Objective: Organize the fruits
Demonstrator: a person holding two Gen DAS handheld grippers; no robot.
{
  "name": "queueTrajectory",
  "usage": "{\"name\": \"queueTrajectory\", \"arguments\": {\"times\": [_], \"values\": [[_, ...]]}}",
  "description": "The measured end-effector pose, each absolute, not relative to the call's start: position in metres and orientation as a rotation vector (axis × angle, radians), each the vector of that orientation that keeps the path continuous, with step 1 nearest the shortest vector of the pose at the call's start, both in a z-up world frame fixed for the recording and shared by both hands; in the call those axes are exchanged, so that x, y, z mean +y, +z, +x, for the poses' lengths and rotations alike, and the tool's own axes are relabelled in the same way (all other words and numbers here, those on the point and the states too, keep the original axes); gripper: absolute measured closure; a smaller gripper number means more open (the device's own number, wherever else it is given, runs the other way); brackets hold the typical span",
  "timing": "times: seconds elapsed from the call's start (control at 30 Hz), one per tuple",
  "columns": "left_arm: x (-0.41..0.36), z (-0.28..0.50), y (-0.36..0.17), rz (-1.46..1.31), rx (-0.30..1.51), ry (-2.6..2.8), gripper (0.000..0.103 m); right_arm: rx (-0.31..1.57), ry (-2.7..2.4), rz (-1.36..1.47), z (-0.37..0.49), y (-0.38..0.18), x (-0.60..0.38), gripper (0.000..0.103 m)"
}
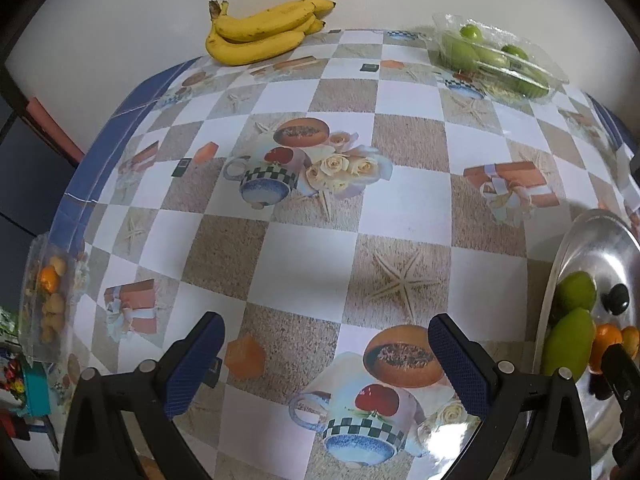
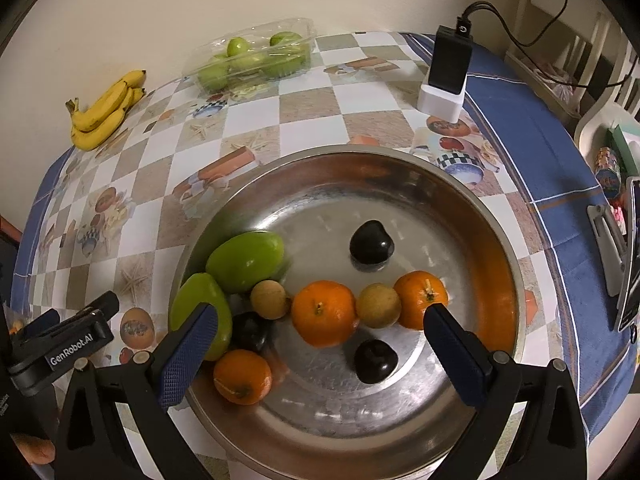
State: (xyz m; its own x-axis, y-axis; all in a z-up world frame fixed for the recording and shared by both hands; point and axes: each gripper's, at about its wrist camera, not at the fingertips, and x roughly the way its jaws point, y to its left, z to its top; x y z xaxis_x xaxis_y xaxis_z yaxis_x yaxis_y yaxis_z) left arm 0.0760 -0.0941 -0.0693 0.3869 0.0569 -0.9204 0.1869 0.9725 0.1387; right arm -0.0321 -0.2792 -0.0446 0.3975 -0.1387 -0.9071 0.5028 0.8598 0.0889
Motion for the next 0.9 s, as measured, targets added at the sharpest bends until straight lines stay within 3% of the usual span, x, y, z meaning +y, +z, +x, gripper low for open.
{"name": "queueTrajectory", "arguments": {"times": [0.9], "values": [[-0.072,0.057,-0.06,0.37,1.107,0.092,0.0,1.094,-0.406,0.367,-0.046,-0.042,-0.252,0.001]]}}
